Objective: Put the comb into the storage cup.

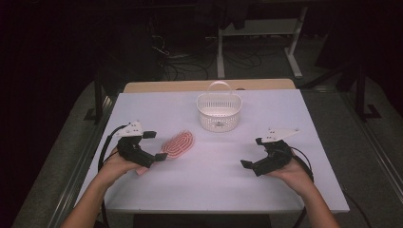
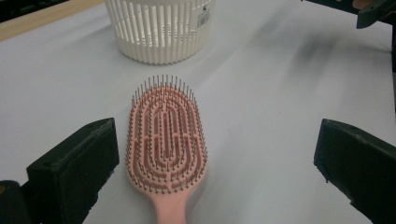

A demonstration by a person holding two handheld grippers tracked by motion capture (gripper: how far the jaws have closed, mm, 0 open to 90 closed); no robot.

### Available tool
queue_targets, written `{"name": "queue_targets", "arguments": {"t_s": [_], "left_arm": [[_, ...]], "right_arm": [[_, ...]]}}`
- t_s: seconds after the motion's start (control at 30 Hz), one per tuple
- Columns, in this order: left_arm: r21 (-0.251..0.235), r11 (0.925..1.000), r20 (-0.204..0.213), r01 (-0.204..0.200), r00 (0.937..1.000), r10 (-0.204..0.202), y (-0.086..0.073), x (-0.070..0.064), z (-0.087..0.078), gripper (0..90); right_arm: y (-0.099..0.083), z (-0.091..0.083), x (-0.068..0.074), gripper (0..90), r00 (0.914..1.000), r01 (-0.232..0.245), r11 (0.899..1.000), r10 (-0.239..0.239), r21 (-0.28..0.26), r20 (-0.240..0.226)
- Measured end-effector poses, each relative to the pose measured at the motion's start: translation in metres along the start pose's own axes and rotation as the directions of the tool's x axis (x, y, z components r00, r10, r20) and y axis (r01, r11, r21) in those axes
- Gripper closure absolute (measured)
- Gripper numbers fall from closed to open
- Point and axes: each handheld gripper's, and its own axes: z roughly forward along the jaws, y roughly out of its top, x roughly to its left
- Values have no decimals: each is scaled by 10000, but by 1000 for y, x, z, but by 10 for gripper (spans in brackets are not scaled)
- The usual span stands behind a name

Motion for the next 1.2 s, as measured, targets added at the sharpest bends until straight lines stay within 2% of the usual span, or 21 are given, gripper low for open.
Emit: {"name": "queue_targets", "arguments": {"t_s": [0.13, 0.43, 1.2], "left_arm": [[69, 10000, -40, -3, 10000, 3, 5, 1, 2, 1], [-127, 9999, -48, 116, 9999, -117, 17, 6, 1, 2], [-324, 9993, -442, 211, 9988, -225, 40, 22, 9, 4]], "right_arm": [[0, 0, -1, 0, 10000, -65, 10000, 66, -14, 35], [-1, -2, -3, 0, 9997, -208, 9997, 209, -130, 98], [-1, -3, -6, 0, 9993, -323, 9993, 326, -171, 158]]}}
